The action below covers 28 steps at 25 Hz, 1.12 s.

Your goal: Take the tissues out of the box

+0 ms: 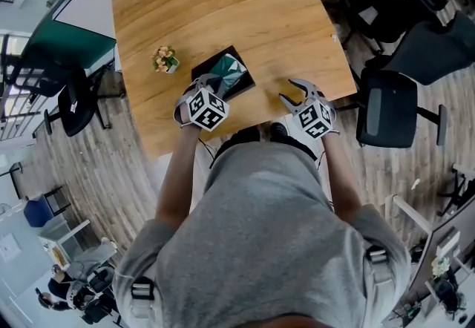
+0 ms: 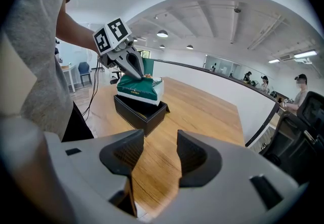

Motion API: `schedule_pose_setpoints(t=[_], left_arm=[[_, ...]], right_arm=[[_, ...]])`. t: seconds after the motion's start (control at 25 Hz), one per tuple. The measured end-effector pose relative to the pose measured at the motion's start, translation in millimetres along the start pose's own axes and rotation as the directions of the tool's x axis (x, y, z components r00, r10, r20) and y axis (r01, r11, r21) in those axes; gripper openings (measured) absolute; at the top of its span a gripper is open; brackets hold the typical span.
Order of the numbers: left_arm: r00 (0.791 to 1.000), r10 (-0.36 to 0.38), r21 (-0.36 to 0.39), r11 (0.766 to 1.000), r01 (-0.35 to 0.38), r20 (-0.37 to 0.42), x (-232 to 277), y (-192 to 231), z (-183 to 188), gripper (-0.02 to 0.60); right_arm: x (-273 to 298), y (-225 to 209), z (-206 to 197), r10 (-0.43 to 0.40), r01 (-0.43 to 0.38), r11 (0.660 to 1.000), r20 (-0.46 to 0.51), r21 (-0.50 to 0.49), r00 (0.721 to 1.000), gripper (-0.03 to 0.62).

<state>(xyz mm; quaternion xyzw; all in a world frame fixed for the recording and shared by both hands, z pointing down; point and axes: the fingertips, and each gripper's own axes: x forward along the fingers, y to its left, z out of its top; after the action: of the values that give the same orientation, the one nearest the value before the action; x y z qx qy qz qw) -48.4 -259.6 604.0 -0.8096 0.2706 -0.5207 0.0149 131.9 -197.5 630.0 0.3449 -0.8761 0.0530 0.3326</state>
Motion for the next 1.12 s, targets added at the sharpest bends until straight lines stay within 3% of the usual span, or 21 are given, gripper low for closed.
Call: schedule_pose_setpoints(t=[0.56,1.12], left_arm=[[0.999,0.038,-0.03,0.999,-0.038,0.002,-24.4,-44.9,20.7,0.018],[0.999,0.052,-0.068,0.996,-0.052,-0.007,-38.9,-94.0,15.3,0.018]], right_arm=[[-22.3,2.7,-22.8,0.05,-0.05,0.998,0.011,-0.039,0.999,0.186],[-47.2,22.9,-52.2,0.081,-0.081,0.995,-0.01,-0.061,0.997,0.178]])
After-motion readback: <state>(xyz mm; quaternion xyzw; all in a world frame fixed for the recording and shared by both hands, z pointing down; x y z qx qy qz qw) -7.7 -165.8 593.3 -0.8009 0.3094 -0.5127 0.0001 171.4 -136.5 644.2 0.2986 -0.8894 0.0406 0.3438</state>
